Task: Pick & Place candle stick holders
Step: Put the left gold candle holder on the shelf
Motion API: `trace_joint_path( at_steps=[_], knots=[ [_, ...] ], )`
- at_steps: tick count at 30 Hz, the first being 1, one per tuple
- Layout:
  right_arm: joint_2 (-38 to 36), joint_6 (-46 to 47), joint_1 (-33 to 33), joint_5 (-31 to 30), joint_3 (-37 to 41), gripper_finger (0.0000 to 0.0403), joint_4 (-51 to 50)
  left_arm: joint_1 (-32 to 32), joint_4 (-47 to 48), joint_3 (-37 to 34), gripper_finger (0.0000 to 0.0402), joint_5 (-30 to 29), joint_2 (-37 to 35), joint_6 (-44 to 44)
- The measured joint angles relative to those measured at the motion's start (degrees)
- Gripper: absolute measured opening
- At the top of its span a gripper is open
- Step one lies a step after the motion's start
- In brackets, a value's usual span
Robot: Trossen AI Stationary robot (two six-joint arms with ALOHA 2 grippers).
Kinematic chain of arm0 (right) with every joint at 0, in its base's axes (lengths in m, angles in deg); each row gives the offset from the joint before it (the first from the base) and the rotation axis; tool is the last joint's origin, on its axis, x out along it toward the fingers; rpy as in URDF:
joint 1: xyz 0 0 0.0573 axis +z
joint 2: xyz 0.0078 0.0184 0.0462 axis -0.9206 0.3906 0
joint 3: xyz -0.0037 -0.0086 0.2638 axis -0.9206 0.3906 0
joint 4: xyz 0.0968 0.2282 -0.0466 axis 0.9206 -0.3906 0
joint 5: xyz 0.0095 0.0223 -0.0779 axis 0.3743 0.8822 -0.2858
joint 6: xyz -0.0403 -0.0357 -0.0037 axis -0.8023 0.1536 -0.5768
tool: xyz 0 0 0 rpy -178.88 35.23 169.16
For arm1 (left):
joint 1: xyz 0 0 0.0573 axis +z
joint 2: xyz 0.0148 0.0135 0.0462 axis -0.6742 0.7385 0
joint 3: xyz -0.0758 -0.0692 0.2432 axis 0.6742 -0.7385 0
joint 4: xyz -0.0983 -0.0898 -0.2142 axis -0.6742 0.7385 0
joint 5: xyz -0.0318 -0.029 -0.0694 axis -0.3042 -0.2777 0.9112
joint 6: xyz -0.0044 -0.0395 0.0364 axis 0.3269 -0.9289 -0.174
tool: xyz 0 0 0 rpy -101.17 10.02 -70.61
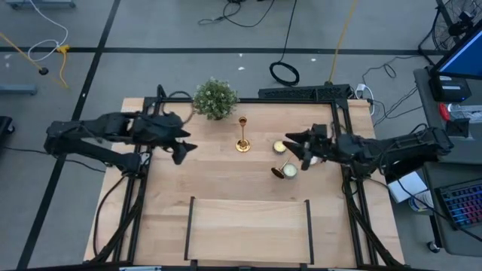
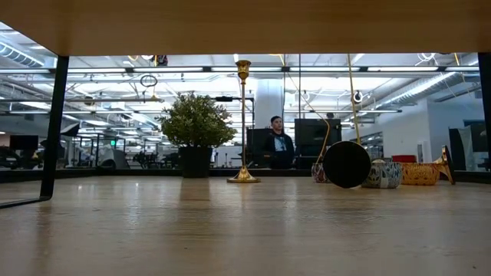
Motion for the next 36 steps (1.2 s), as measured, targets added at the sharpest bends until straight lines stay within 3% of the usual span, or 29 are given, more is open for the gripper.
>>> trace_joint_path(
  at_steps=[5,11,19,23,27,32,36],
  knots=[
    [4.62,1.55,-1.81,0.16,-2.16,0.0259,-4.11,0.04,-0.13,-1.41,0.0292,-0.55,4.98,-0.29],
    [10.78,4.09,-2.67,3.43,-2.16,0.0296,-7.25,-0.65,-0.15,-7.15,0.0280,-6.27,9.05,-4.04],
    [21.46,1.26,-5.30,2.79,-2.16,0.0294,-4.68,-2.78,-1.47,-16.13,0.0273,-0.27,10.04,-10.19],
    [26.66,-1.96,-8.11,2.86,-2.19,0.0293,3.60,-4.41,-2.28,-17.42,0.0273,0.02,10.01,-12.86],
    [31.77,-5.32,-11.31,3.01,-4.49,0.0293,4.88,-5.41,-4.96,-17.44,0.0273,0.07,10.02,-14.04],
    [37.20,-6.54,-14.81,10.60,-8.01,0.0293,9.30,-6.90,-6.84,-17.44,0.0273,0.09,10.02,-15.41],
    [40.31,-9.23,-15.28,11.90,-11.93,0.0293,9.35,-8.03,-7.24,-17.44,0.0273,0.09,10.02,-16.02]
  ],
)
